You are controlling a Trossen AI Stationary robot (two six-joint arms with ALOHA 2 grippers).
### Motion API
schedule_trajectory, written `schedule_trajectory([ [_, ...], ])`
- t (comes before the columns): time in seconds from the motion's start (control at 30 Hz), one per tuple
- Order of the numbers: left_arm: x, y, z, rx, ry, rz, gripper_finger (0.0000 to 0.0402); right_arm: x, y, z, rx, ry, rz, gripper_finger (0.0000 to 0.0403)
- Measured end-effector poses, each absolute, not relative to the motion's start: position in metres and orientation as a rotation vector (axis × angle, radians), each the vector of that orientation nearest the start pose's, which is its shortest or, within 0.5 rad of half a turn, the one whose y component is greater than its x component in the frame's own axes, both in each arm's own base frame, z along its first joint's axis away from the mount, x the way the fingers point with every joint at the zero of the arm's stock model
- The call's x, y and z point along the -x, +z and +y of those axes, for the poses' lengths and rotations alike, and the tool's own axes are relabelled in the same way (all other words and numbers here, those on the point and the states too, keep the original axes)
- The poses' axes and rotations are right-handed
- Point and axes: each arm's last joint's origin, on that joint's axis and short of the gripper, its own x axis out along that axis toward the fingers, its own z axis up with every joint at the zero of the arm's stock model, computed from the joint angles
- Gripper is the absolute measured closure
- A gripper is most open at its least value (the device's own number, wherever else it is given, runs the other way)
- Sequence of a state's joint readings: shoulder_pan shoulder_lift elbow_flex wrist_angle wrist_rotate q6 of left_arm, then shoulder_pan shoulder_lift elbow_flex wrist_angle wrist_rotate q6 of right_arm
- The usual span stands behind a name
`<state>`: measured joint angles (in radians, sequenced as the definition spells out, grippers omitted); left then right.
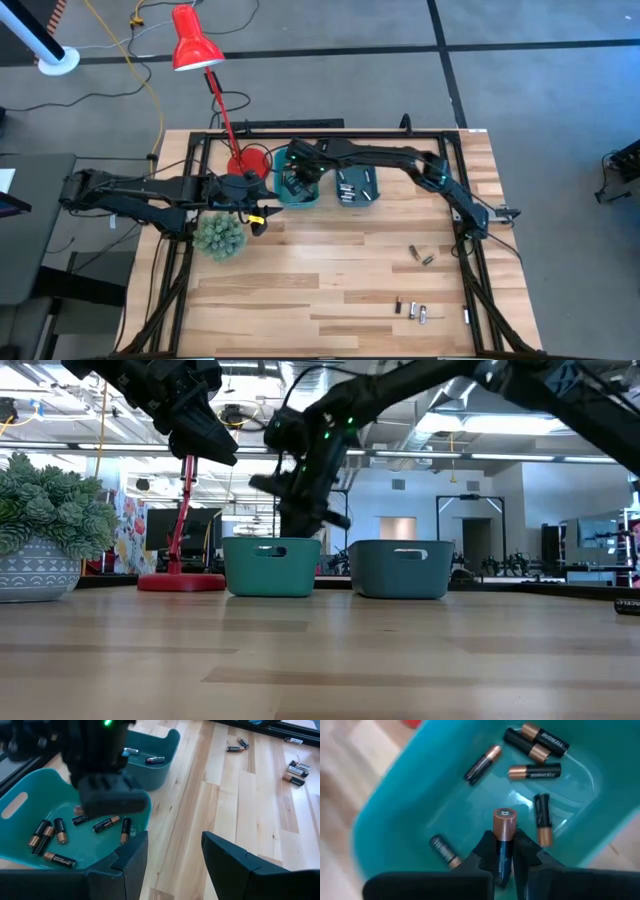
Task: Sort batteries
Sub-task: Put the black battery into the green bin
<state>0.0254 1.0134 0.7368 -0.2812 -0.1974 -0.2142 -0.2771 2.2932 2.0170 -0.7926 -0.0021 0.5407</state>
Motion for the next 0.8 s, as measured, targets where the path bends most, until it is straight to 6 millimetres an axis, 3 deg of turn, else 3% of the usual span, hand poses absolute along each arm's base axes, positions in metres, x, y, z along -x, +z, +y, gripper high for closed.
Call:
schedule_trajectory([
  [0.13, -0.214, 0.267, 0.011, 0.166, 0.277, 0.532, 0.0219, -0.479, 0.194, -0.144, -0.643, -0.551, 0.998, 0.0354],
  [0.6, -0.212, 0.266, 0.011, 0.167, 0.28, 0.556, 0.0219, -0.476, 0.194, -0.152, -0.641, -0.561, 1.005, 0.0277],
  [0.7, -0.212, 0.266, 0.011, 0.167, 0.28, 0.555, 0.0219, -0.473, 0.2, -0.151, -0.64, -0.561, 1.013, 0.0262],
  [0.8, -0.212, 0.266, 0.011, 0.167, 0.28, 0.555, 0.0219, -0.464, 0.219, -0.147, -0.623, -0.551, 1.025, 0.0256],
])
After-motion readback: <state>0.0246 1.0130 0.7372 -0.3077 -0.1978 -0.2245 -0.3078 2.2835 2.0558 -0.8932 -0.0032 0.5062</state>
